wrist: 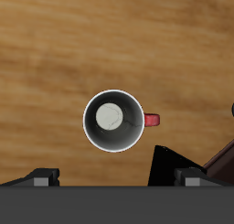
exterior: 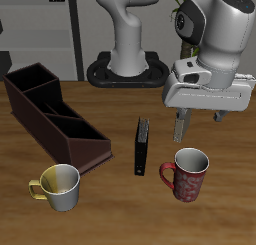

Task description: Place the red mug into the right desk caddy's right compartment

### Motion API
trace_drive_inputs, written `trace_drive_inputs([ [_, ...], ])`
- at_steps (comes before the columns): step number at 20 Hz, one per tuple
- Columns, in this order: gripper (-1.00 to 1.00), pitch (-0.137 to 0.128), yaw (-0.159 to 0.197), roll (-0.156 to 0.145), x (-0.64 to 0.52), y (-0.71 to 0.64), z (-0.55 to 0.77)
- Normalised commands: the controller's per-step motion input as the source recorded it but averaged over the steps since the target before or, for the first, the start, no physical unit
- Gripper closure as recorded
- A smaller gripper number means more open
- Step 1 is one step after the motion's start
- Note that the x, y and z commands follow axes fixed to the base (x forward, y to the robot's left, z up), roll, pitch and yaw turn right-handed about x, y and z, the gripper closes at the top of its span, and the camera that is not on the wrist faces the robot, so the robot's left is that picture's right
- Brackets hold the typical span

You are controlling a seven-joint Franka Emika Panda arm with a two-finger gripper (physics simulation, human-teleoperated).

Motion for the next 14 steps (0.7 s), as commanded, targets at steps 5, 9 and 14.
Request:
trace_drive_inputs([
  [5, -1.0, -0.028, 0.041, 0.022, 0.14, 0.2, -0.27],
  [9, -1.0, -0.032, 0.011, 0.013, 0.06, 0.07, -0.11],
  [14, -1.0, 0.024, -0.033, 0.007, 0.1, 0.03, -0.25],
])
